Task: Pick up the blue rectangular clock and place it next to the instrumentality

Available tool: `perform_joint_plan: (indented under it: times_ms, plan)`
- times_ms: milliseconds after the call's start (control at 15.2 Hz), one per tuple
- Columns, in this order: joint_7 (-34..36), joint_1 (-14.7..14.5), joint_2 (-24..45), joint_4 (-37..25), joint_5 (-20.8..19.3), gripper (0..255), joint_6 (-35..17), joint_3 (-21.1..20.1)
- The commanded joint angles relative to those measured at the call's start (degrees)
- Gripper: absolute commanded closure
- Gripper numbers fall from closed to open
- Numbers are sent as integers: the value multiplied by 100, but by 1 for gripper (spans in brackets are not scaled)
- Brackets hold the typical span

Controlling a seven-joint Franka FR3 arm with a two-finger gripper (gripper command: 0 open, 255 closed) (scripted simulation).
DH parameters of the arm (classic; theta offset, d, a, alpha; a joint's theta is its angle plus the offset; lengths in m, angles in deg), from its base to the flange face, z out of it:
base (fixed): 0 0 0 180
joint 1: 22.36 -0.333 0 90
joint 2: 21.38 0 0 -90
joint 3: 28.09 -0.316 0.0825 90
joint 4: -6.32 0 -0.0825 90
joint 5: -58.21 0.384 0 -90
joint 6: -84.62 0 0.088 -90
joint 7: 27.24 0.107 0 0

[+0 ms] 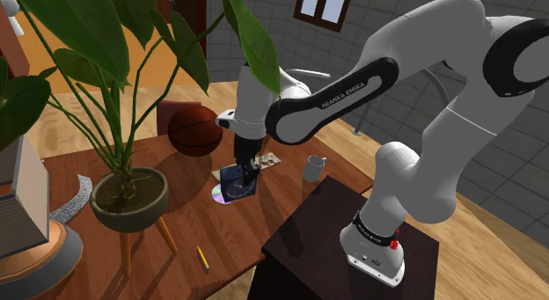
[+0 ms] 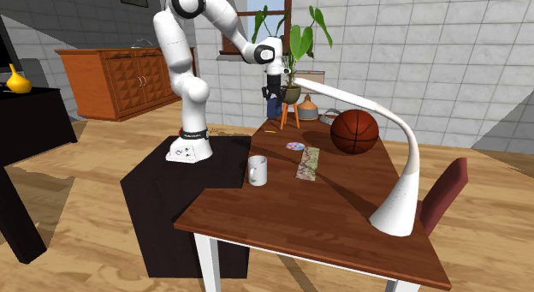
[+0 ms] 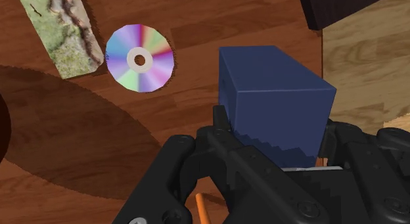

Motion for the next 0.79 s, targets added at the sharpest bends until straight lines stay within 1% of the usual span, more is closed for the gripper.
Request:
perform_joint_plan:
  times_ms: [0, 726]
  plan:
    - [-4, -11, 130, 63, 22, 255, -195, 3]
    - [-117, -40, 818, 342, 167, 255, -1155, 42]
